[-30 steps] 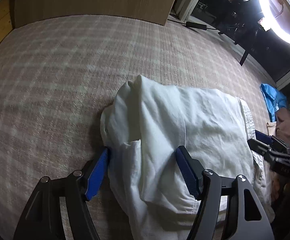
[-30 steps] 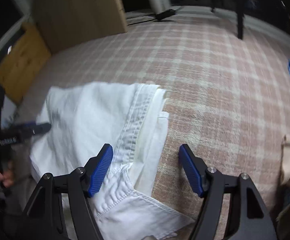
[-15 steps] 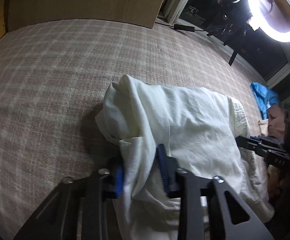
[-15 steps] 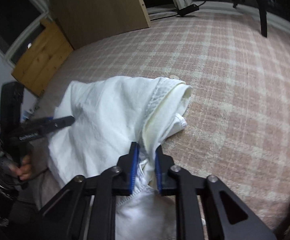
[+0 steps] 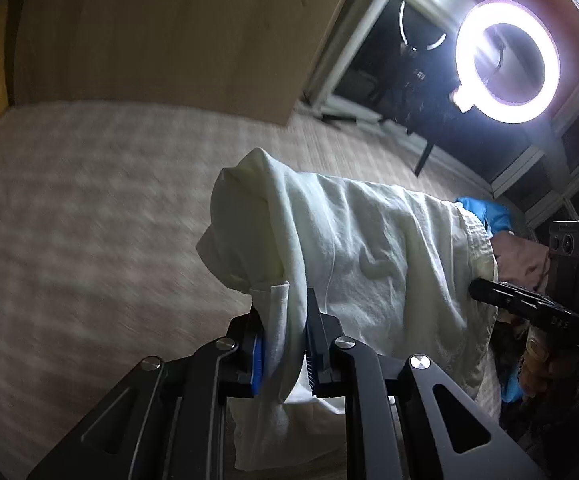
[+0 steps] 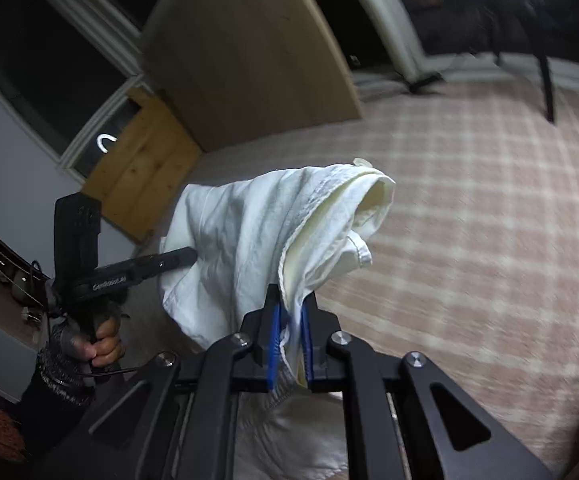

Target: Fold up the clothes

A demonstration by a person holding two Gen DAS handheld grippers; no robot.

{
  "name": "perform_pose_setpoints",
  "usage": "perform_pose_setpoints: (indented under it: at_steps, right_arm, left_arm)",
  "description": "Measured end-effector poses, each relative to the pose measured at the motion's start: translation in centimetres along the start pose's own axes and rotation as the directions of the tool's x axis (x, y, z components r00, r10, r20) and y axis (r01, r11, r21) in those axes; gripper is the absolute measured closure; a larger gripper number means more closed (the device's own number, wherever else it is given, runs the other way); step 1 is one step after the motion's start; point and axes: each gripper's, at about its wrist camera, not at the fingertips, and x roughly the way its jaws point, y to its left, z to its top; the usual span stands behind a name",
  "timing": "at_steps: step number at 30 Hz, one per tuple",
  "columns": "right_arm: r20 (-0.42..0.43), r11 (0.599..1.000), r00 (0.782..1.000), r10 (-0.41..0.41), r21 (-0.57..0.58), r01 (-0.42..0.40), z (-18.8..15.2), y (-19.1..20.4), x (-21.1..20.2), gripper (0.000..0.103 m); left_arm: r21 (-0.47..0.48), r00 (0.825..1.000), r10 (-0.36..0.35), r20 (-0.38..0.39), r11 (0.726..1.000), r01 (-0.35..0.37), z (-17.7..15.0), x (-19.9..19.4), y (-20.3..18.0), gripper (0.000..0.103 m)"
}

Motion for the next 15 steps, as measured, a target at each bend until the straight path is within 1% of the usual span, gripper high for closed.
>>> perform_pose_setpoints:
  at_steps: [4, 6, 9, 10, 13, 15]
  right_arm:
    - [0.030, 1.000, 0.999, 0.012, -0.009, -0.011, 2.0, 5.0, 3.4, 0.094]
    - [0.036, 1.000, 0.999, 0.014, -0.015, -0.013, 3.1, 7.6, 6.1, 0.094]
    - [0.031, 0.999, 0.999, 0.022, -0.027, -0.021, 5.6, 11.7, 11.4, 0.094]
    - [0.028, 0.999, 0.999, 0.021, -0.027, -0.020, 6.4, 12.8, 13.2, 0.094]
    - [0.023, 1.000, 1.000, 0.000, -0.016, 0.000, 8.6, 15.4, 18.6, 0.094]
    - [0.011, 1.000, 1.000, -0.006, 0.019, 0.006, 9.6, 16.5, 22.0, 0.094]
  left_arm:
    - [0.062, 0.999, 0.031, 0.043, 0.997, -0.034, 3.2, -3.4, 4.5, 0.088]
    - [0.077, 0.997, 0.056, 0.050, 0.995, -0.060, 4.1, -5.2, 8.0, 0.088]
    - [0.107, 0.994, 0.099, 0.049, 0.989, -0.104, 6.1, -7.1, 13.6, 0.088]
    - [0.105, 0.993, 0.107, 0.046, 0.988, -0.112, 7.2, -7.6, 16.1, 0.088]
    - [0.108, 0.991, 0.133, 0.033, 0.985, -0.136, 9.6, -7.7, 21.5, 0.088]
    - [0.127, 0.988, 0.156, 0.018, 0.979, -0.158, 10.9, -7.4, 24.4, 0.088]
